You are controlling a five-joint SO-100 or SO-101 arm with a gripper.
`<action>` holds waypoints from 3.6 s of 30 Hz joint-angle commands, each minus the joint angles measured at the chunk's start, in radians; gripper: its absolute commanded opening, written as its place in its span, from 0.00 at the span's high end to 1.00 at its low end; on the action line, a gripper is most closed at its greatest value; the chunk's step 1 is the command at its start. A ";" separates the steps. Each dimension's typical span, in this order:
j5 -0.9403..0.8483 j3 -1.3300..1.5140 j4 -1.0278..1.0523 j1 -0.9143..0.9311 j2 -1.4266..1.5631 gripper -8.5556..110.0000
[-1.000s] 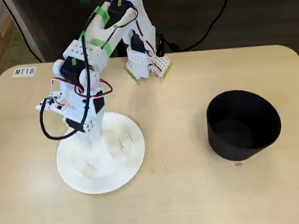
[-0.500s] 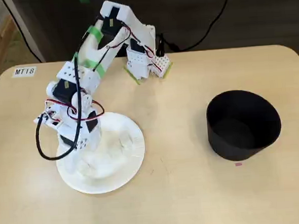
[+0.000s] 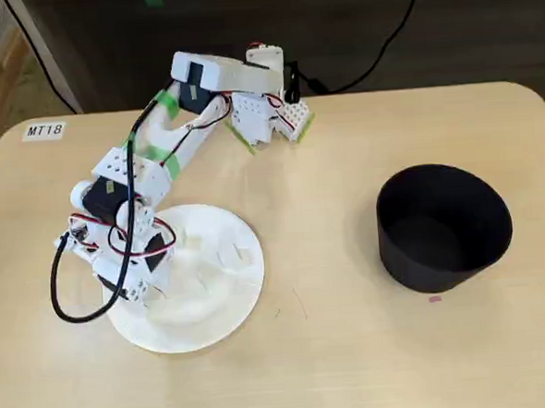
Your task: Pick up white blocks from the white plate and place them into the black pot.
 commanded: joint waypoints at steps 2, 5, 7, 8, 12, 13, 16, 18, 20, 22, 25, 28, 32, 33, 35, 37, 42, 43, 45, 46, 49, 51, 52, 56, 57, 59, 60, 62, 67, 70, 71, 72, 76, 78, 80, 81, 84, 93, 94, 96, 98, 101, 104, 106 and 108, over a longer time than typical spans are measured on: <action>-0.006 -0.377 0.077 -0.040 0.011 0.95; 0.021 -0.661 0.086 -0.080 0.017 0.95; 0.037 -0.690 0.087 -0.121 0.098 0.95; 0.028 -0.689 0.091 -0.152 0.141 0.95; -0.034 -0.439 0.094 -0.321 0.420 0.95; -0.044 -0.287 0.092 -0.367 0.528 0.95; -0.054 0.147 0.091 -0.518 0.818 0.95; -0.040 0.359 0.091 -0.638 0.965 0.95; -0.003 0.514 0.089 -0.775 1.065 0.95; 0.034 0.614 0.086 -0.907 1.106 0.95; 0.063 0.707 0.055 -1.062 1.111 0.95; 0.092 0.867 -0.083 -1.167 1.160 0.95; 0.120 1.138 -0.321 -1.226 1.249 0.95; 0.114 1.181 -0.360 -1.227 1.250 0.95; 0.104 1.269 -0.456 -1.223 1.252 0.95; 0.095 1.351 -0.561 -1.213 1.256 0.95; 0.052 1.410 -0.686 -1.184 1.215 0.95; 0.051 1.410 -0.689 -1.181 1.210 0.95; 0.037 1.410 -0.686 -1.178 1.209 0.84; 0.023 1.410 -0.686 -1.180 1.209 0.77; 0.018 1.410 -0.689 -1.183 1.209 0.66; 0.018 1.410 -0.692 -1.181 1.209 0.65; 0.018 1.410 -0.693 -1.180 1.210 0.65; 0.009 1.402 -0.678 -1.161 1.220 0.75; 0.003 1.399 -0.664 -1.149 1.230 0.84; -0.012 1.397 -0.607 -1.106 1.272 0.95; -0.021 1.397 -0.568 -1.069 1.299 0.95; -0.058 1.397 -0.483 -0.976 1.364 0.95; -0.218 1.397 -0.298 -0.615 1.499 0.95; -0.333 1.397 -0.235 -0.360 1.503 0.95; -0.370 1.397 -0.222 -0.284 1.491 0.95; -0.402 1.397 -0.210 -0.216 1.471 0.95; -0.471 1.397 -0.176 -0.035 1.338 0.95; -0.499 1.397 -0.167 0.005 1.272 0.95; -0.512 1.397 -0.167 0.026 1.220 0.95; -0.525 1.397 -0.173 0.032 1.201 0.95; -0.537 1.397 -0.201 0.051 1.160 0.95; -0.545 1.397 -0.247 0.107 1.060 0.72; -0.545 1.397 -0.253 0.115 1.052 0.71; -0.545 1.387 -0.259 0.127 1.022 0.69; -0.552 1.358 -0.255 0.135 0.977 0.67; -0.561 1.318 -0.253 0.141 0.922 0.65; -0.560 1.304 -0.259 0.149 0.896 0.64; -0.557 1.304 -0.267 0.150 0.887 0.64; -0.554 1.304 -0.268 0.146 0.873 0.64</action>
